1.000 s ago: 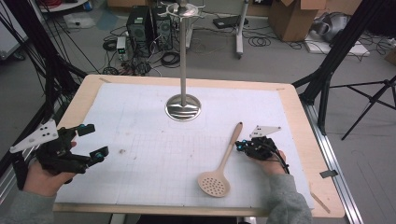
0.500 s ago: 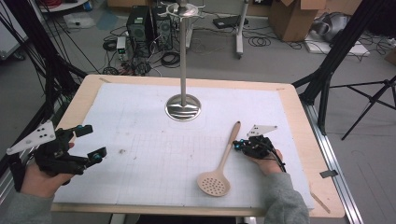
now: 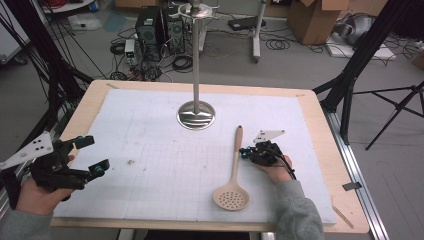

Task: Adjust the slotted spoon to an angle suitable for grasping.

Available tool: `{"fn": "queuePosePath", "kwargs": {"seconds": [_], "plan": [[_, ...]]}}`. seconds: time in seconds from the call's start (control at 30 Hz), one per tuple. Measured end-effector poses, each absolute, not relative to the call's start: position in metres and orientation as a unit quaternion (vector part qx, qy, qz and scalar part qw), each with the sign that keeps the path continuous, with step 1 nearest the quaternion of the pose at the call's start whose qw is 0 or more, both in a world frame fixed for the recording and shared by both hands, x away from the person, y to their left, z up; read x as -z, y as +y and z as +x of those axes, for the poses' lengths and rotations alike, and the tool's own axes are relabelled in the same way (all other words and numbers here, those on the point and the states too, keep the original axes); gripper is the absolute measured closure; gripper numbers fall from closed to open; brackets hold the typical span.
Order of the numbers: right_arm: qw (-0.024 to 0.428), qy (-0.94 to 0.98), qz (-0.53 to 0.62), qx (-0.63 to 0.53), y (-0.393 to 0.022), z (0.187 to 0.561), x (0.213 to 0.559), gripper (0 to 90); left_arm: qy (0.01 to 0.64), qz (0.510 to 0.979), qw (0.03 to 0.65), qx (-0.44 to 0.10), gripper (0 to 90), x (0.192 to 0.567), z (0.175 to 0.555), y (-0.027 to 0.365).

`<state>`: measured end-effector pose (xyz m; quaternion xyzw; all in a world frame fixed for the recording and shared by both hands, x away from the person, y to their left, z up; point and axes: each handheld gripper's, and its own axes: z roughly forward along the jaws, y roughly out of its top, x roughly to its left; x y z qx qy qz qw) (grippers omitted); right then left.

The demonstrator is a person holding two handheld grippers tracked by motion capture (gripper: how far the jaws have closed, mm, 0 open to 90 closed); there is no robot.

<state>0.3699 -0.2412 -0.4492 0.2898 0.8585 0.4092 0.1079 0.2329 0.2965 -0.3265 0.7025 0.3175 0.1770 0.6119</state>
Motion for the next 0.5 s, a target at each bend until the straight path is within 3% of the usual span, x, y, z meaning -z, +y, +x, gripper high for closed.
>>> {"fn": "queuePosePath", "kwargs": {"seconds": [0.5], "plan": [[0.094, 0.87, 0.253, -0.413, -0.205, 0.38, 0.449, 89.8, 0.329, 0.697, 0.609, -0.19, 2.0, 0.327, 0.22, 0.311]]}}
